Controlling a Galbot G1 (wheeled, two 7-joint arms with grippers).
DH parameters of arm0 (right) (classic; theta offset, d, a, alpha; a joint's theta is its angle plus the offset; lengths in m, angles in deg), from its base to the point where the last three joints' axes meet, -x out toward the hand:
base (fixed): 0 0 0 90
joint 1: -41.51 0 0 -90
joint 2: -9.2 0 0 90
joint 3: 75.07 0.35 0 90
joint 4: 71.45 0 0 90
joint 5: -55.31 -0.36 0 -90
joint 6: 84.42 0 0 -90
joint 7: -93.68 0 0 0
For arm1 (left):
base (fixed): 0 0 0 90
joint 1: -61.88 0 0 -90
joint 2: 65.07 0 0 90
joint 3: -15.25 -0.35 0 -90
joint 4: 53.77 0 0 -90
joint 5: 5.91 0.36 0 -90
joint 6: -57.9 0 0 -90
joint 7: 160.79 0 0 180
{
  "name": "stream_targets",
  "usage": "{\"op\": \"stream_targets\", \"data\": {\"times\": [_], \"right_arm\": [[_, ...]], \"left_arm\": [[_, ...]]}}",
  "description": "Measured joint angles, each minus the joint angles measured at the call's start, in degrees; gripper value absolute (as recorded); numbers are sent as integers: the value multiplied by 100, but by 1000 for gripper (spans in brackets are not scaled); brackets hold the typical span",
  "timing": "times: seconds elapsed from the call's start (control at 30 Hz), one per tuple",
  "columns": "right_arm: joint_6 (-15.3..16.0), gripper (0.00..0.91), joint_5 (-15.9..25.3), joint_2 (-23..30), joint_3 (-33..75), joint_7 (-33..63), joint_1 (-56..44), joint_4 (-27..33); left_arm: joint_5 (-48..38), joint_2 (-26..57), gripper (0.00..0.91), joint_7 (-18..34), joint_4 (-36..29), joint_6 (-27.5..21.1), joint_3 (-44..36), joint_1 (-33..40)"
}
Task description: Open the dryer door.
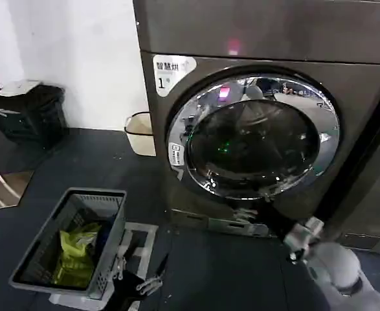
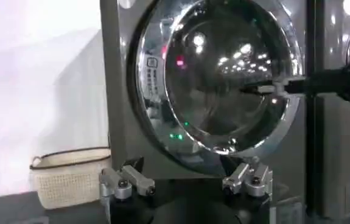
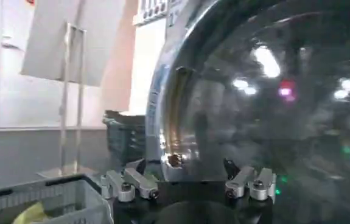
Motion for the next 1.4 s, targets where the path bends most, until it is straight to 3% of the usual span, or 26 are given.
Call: {"op": "stream_targets", "data": {"times": [0.87, 1.27, 1.4], "right_arm": [[-13, 907, 27, 948, -1653, -100, 2184, 1688], [32, 907, -65, 957, -1775, -430, 2255, 1680], [115, 907, -150, 836, -1745, -779, 2166, 1549]], "left_arm": [[191, -198, 907, 161, -44, -50, 50, -94], [132, -202, 907, 372, -5, -17, 145, 39], [-232, -126, 907, 344, 104, -80, 283, 194]]}}
